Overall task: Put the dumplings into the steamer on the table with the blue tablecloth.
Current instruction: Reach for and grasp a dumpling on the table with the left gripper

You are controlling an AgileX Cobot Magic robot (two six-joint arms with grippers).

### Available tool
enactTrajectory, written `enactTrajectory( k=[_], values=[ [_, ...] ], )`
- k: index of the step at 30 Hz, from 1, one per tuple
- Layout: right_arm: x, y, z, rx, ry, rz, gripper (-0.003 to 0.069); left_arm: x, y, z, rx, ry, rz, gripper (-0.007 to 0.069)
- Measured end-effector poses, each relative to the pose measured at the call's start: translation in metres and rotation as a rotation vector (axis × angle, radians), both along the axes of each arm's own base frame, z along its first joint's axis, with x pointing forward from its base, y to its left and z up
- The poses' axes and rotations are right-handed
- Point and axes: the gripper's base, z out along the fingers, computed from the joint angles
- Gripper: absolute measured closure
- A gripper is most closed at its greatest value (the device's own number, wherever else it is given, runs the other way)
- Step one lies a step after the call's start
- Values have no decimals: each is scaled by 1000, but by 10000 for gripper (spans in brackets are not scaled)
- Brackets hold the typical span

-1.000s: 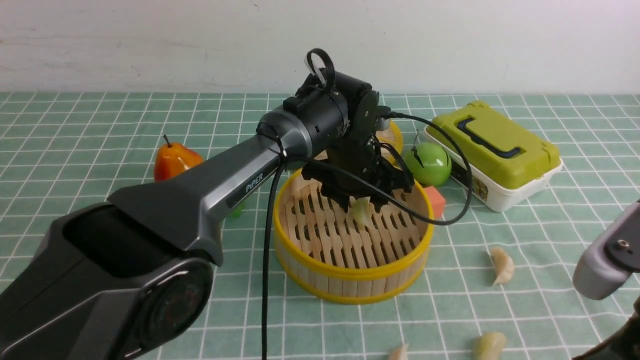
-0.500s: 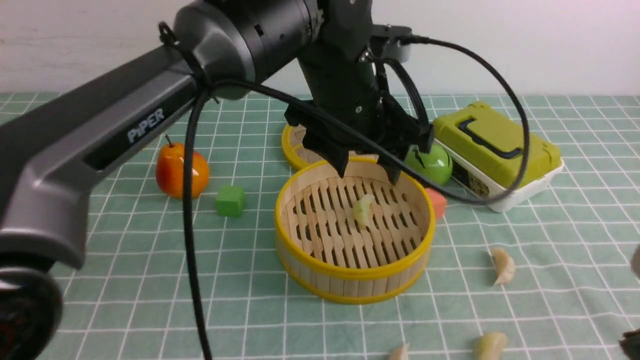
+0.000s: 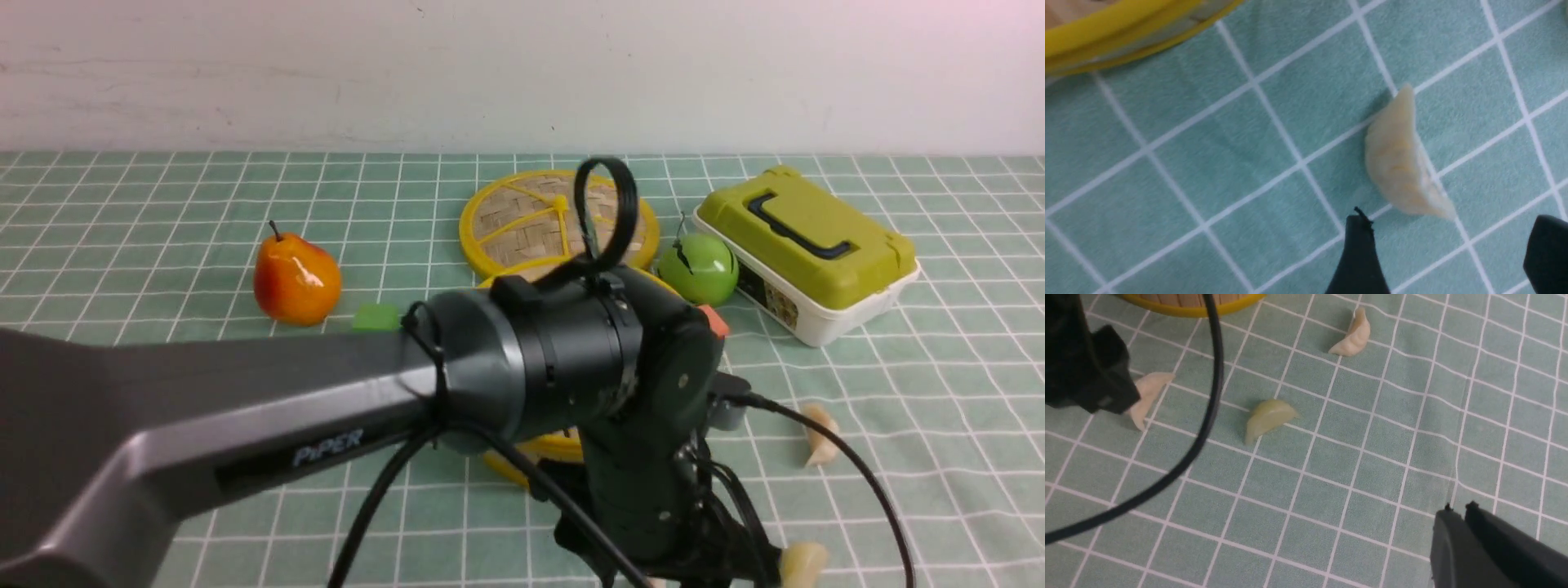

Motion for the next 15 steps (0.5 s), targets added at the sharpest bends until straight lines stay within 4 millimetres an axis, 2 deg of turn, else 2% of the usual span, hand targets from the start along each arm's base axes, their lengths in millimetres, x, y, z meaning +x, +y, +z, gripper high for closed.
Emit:
enactTrajectory(
  k=[5,7,11,12,15],
  values=[
    [0,0,0,2,2,0,609,5,-7,-28,22,28,44,154],
    [0,0,0,2,3,0,607,5,-7,-36,37,36,49,209],
    [0,0,0,1,4,0,604,5,-7,-36,39,39,50,378],
    [0,0,0,3,5,0,603,6,-8,-33,43,43,49,445],
    [-1,1,0,8,6,1,599,8,-9,-17,59,33,16,447]
  ],
)
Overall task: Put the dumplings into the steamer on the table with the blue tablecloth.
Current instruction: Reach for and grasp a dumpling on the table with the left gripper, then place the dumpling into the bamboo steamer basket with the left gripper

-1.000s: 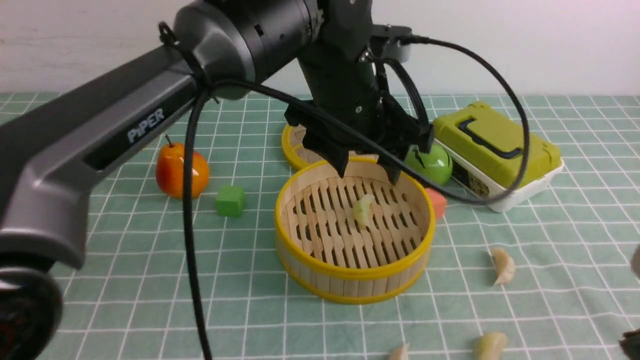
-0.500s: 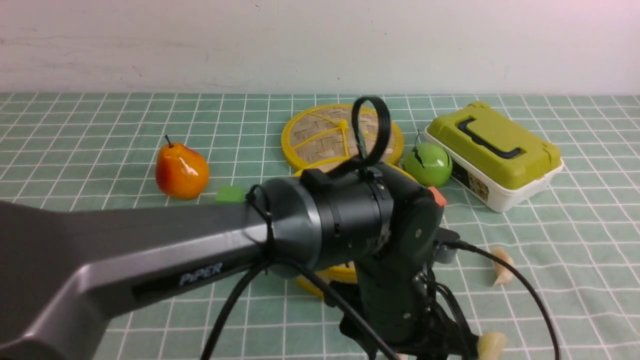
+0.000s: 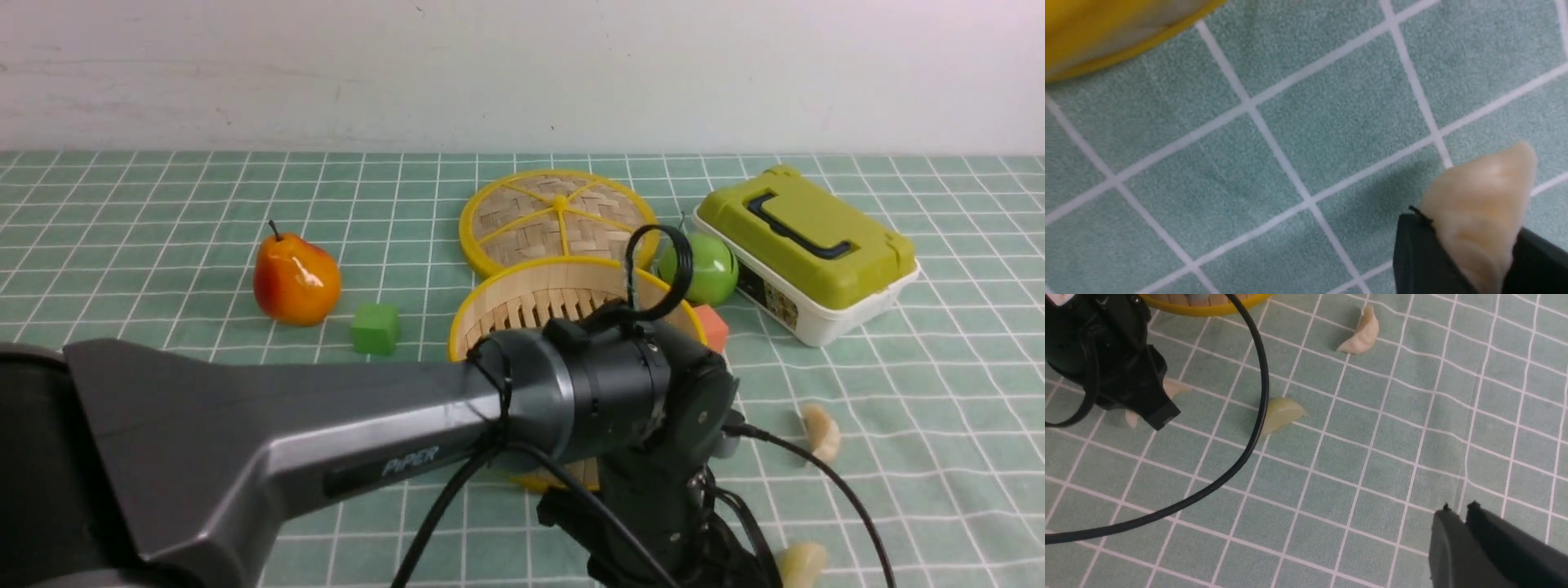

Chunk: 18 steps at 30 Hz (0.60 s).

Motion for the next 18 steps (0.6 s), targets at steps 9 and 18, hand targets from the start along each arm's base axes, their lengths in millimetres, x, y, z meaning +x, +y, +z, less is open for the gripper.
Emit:
enactTrajectory(
  k=[9,18],
  values=[
    [-1,1,0,16,7,4,588,54,34,106,-136,-238,53,445],
    [5,6,-2,38,23,12,578,147,102,67,-123,-283,296,445]
  ],
)
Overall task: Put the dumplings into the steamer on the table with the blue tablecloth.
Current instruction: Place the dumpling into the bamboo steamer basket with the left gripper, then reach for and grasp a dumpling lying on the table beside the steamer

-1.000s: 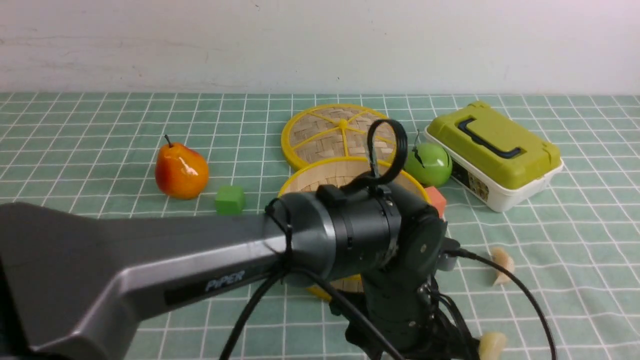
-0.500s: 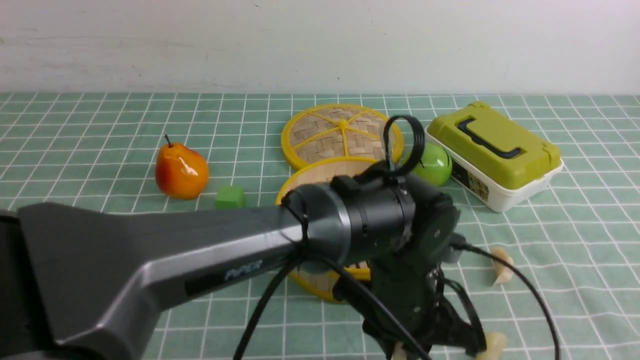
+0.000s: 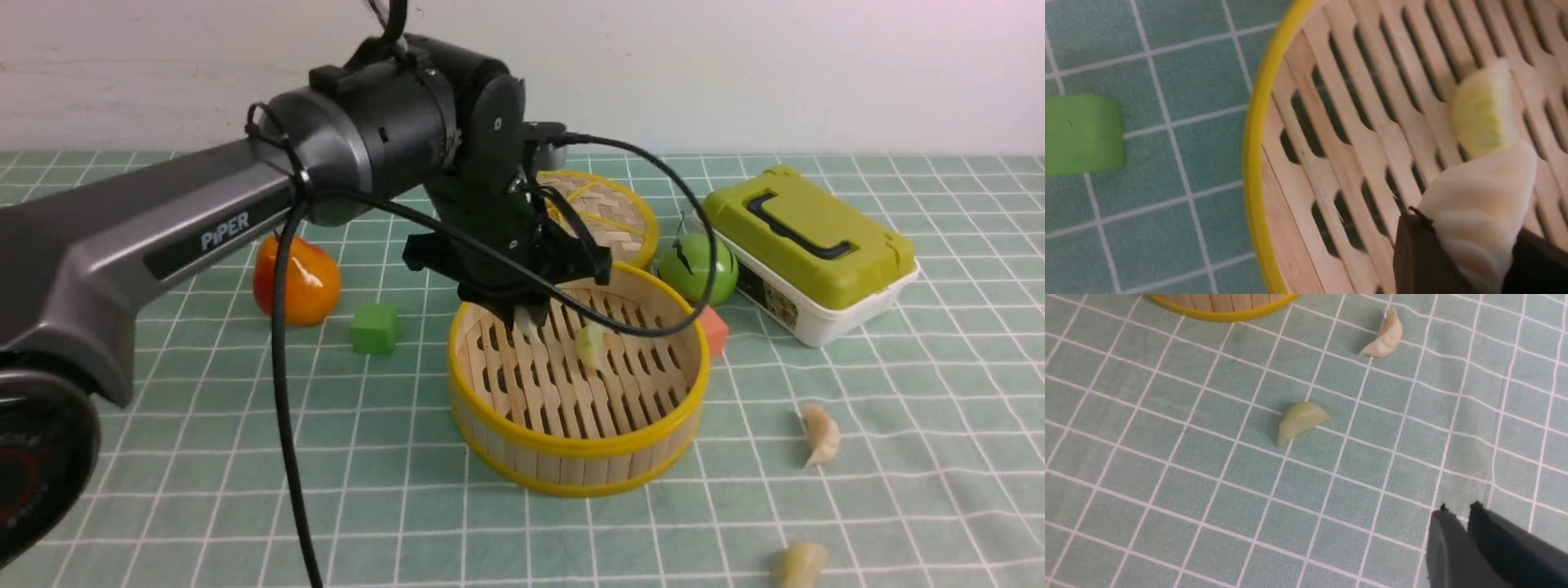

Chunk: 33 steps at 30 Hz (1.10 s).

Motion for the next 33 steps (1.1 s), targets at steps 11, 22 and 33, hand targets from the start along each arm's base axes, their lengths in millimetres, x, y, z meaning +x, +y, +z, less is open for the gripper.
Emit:
enactTrajectory(
  k=[11,22,33],
  values=[
    [19,15,-13,29,125,12,554,25,4,-43,-7,-10,34,295],
    [54,31,-35,12,236,-22,426,17,12,10,89,39,-20,223],
    [113,63,-94,61,393,-105,236,-76,63,154,40,-138,-88,638]
  ],
)
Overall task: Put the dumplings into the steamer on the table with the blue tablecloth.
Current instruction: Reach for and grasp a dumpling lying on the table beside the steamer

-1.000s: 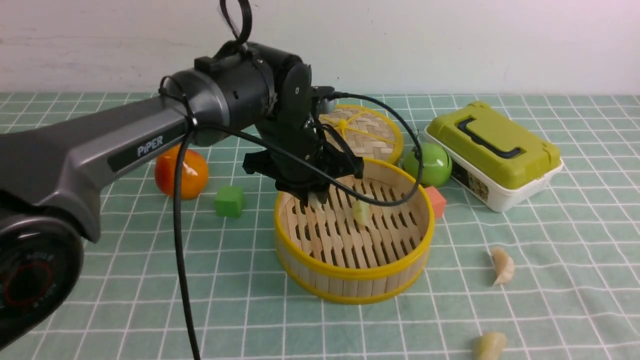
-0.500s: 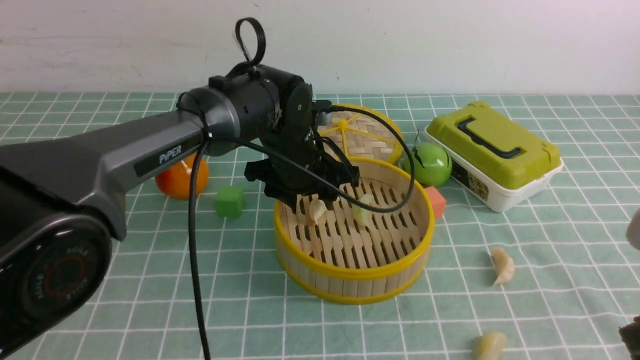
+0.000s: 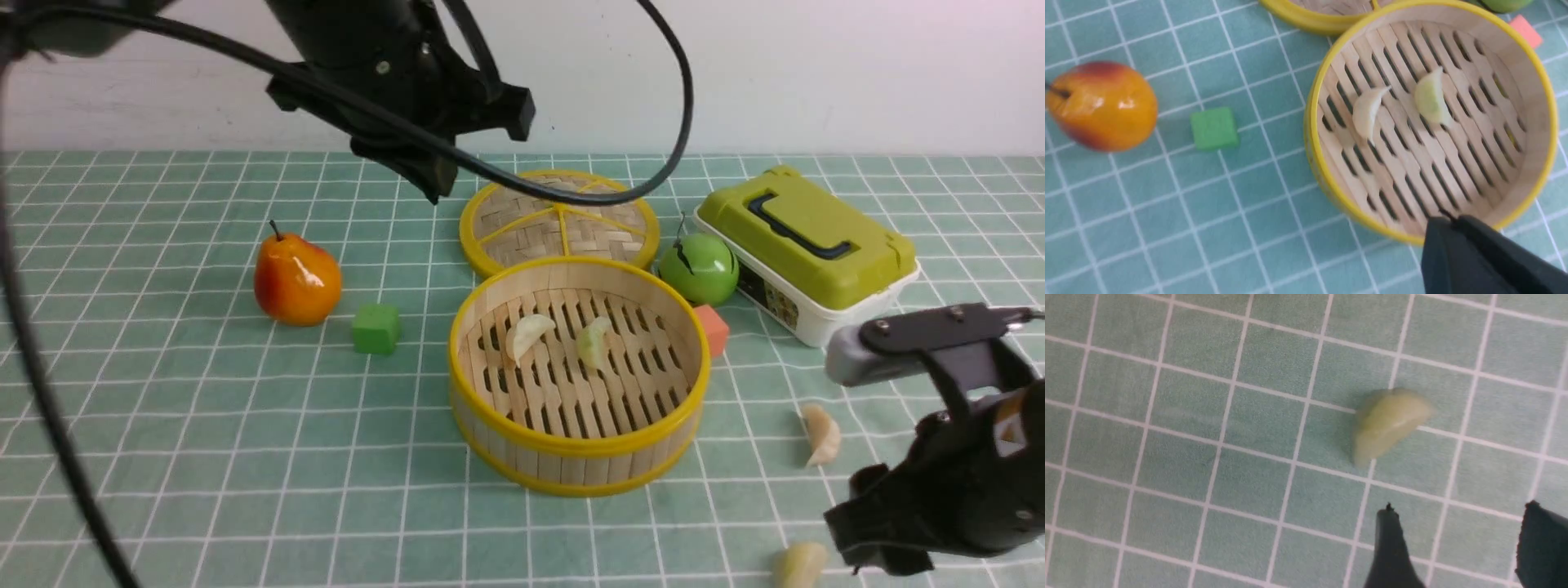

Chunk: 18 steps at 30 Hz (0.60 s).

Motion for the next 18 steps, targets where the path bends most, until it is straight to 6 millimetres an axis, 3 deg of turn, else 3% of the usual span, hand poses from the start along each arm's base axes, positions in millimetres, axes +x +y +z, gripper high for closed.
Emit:
enactTrajectory(
  k=[2,5,11,18],
  values=[
    [7,4,-11,3,33,-9,230,-11,6,-1,8,17,0,638],
    [22,12,-39,-6,93,-27,226,-54,29,-6,20,61,-3,638],
    [38,19,-78,-25,158,-69,225,-114,60,-23,-22,56,-10,638],
    [46,22,-88,-5,160,-144,225,-159,84,-39,-55,17,-12,638]
  ],
)
